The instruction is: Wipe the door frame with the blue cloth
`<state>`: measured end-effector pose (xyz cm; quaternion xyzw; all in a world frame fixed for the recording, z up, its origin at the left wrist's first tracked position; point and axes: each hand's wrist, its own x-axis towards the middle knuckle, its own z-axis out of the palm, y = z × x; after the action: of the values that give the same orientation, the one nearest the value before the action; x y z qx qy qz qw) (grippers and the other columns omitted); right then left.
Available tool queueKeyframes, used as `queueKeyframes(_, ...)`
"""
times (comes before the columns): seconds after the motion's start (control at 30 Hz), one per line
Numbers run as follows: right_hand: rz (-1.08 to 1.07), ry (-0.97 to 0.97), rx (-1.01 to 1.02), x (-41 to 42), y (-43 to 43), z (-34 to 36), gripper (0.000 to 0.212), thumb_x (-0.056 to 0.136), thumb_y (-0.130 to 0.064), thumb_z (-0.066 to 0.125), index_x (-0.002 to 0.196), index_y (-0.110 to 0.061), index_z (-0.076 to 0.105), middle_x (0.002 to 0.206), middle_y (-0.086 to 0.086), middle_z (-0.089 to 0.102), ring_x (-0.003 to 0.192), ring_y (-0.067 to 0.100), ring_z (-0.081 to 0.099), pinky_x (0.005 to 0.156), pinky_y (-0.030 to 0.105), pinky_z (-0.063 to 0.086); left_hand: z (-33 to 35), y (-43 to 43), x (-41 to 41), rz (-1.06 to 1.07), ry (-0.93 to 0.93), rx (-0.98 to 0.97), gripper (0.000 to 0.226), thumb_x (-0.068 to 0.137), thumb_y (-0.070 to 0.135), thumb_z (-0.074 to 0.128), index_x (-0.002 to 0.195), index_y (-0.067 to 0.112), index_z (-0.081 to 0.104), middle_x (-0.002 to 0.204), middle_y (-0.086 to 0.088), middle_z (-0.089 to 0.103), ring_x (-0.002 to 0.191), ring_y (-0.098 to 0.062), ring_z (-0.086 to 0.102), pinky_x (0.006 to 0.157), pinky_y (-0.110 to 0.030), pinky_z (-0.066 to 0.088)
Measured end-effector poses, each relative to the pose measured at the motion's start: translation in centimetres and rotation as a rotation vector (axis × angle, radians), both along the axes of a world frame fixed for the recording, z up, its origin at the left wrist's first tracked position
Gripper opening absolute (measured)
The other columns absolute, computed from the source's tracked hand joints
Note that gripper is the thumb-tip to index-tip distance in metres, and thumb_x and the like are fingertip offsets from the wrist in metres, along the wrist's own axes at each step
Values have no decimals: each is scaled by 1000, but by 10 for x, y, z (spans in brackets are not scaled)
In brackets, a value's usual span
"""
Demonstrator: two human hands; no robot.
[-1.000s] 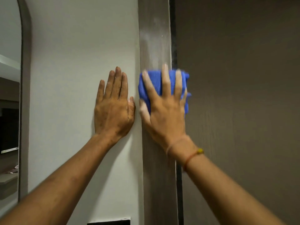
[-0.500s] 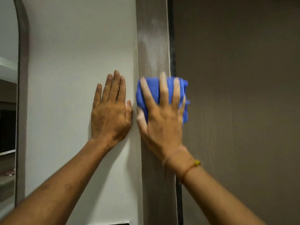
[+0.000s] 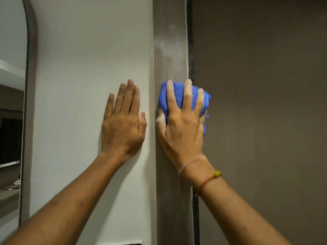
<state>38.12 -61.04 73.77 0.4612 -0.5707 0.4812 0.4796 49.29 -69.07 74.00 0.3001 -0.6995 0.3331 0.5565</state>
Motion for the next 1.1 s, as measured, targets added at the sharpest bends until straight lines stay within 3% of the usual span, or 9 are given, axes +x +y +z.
queueKeyframes(0.1,-11,32,53,-4,6,-1,60,88,-37,36,145,-27,21,154,18,20,138,46,16,90,73,41,0,0,0,-1,5,3,63,92,33,20,148,10,2,159,-10,2,146,-21,-3,120,-42,4)
queueKeyframes(0.3,-45,62,50,-5,2,85,60,93,-35,38,147,-25,14,155,18,12,139,46,11,97,71,36,0,-2,2,5,-1,0,63,92,34,21,148,10,4,159,-10,4,146,-21,-1,120,-43,6)
queueKeyframes(0.5,-4,42,56,-3,5,-12,61,87,-34,38,144,-24,23,153,21,22,138,48,17,89,75,41,0,-1,0,0,-4,1,63,92,34,19,148,10,2,159,-10,2,146,-21,-2,120,-42,4)
queueKeyframes(0.73,-37,109,45,-10,-1,90,59,91,-33,41,146,-25,18,155,19,15,138,47,10,100,72,33,1,-1,0,-1,-5,3,63,92,34,20,148,10,3,159,-10,4,146,-21,-1,120,-42,4)
queueKeyframes(0.97,50,80,50,-9,6,-27,63,83,-27,46,143,-20,28,151,23,25,136,49,20,95,70,39,1,-1,5,8,-19,-9,63,91,34,20,147,9,3,159,-10,5,146,-22,1,120,-42,6)
queueKeyframes(1.1,-7,155,44,-20,7,59,62,88,-31,42,145,-22,21,153,21,17,136,47,15,103,66,33,1,-1,3,6,-21,-8,63,91,34,19,148,10,5,158,-10,5,146,-22,1,120,-42,6)
